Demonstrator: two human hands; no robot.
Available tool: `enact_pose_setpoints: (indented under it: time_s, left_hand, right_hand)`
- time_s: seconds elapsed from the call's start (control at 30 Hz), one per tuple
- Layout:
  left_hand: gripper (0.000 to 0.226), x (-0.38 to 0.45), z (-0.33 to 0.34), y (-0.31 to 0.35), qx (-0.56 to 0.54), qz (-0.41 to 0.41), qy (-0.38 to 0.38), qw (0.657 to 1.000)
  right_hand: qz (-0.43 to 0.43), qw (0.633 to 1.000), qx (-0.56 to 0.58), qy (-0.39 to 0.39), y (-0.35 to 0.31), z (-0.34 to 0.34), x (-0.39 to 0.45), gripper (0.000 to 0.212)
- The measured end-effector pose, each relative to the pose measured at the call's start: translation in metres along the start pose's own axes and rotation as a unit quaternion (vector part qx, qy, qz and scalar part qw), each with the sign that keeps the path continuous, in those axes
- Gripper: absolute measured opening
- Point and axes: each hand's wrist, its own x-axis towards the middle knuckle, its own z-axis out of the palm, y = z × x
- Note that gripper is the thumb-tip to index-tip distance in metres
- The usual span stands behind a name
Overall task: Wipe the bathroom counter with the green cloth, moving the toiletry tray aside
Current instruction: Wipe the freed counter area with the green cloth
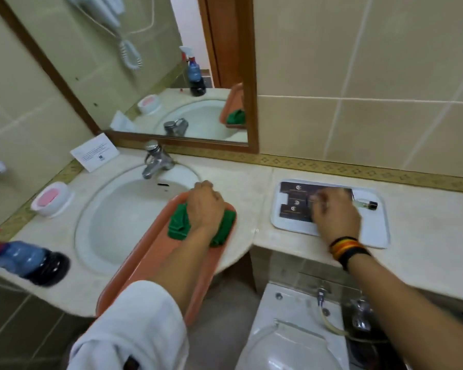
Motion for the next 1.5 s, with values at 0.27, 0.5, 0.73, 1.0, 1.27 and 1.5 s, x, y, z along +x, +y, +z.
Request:
enact_pose_setpoints:
  time_s: [0.27,0.5,0.73,1.0,1.27,1.5]
  left_hand:
    - [0.041,0.015,-0.024,-0.097,0.109,-0.118,-0.101,0.982]
    - [0.017,0.014,-0.012,-0.120,-0.052,-0.111,-0.078,0.989]
    - [0.039,0.020,-0.044,-0.104,-0.257,-0.145,-0.088,0.951]
    - [0.028,-0.021,0.002,0.099,-0.323,0.013,-0.175,0.930]
    - [0.036,-0.148,0.143,0.303,-0.296,0.130,-0.317,0.892]
    - [0.037,-0.198,0.221,0.332,-0.153,0.228,-0.274,0.921]
  right_hand:
    - [-0.117,0.956,-0.131,-0.236,-0.164,0.106,-0.046,0.050]
    - [-0.082,0.966,-0.168,-0.179,-0.172,0.135,-0.059,0.032]
    - [-0.022,0.991,0.094,-0.088,-0.172,0.090,-0.067,0.015]
    - [0.138,0.939,0.309,0.063,-0.023,-0.058,-0.058,0.035]
    - [0.252,0.930,0.202,0.177,0.190,-0.173,-0.096,0.028]
    - [0.134,0.981,-0.120,0.070,0.273,-0.182,-0.073,0.041]
